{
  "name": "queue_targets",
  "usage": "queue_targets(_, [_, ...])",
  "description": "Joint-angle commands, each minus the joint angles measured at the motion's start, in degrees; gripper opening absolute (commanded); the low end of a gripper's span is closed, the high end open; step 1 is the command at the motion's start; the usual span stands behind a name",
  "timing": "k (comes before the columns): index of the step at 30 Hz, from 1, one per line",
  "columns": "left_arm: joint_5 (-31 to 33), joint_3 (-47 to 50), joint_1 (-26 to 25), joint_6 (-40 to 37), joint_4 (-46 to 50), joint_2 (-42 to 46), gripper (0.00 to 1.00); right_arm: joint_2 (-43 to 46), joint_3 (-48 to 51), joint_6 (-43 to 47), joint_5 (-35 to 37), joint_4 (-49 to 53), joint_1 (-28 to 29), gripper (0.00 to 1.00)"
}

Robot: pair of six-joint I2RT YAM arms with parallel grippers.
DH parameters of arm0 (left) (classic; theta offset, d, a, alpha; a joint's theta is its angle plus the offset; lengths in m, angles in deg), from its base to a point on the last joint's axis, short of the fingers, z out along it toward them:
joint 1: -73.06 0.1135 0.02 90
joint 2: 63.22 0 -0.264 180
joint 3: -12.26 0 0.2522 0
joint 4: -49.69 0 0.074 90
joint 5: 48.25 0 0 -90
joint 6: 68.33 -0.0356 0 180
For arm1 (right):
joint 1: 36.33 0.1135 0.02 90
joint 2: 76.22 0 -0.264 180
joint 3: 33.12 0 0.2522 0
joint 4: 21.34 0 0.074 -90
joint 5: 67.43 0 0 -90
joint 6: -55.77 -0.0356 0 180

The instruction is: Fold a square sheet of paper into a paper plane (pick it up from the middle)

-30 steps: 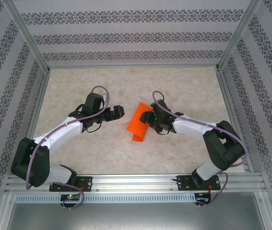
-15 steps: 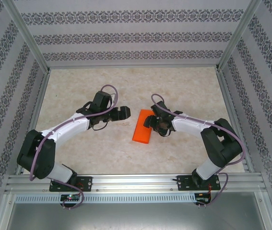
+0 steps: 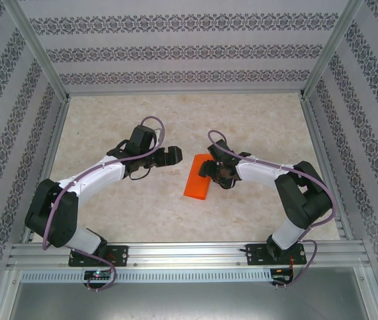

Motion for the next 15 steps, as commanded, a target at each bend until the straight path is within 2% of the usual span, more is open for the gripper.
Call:
queue_targets(1, [-0.8,-1.7,-0.8,-1.6,-0.4,-0.8,0.91,-1.9,-0.8,1.3,0.1,-0.5,-0.1,0.79])
queue_targets(15, [-0.9,-2.0,-0.7,-1.6,-0.3,-1.1,0.92,-4.3,-2.3,1.6,1.7,2.8,-0.1,0.82])
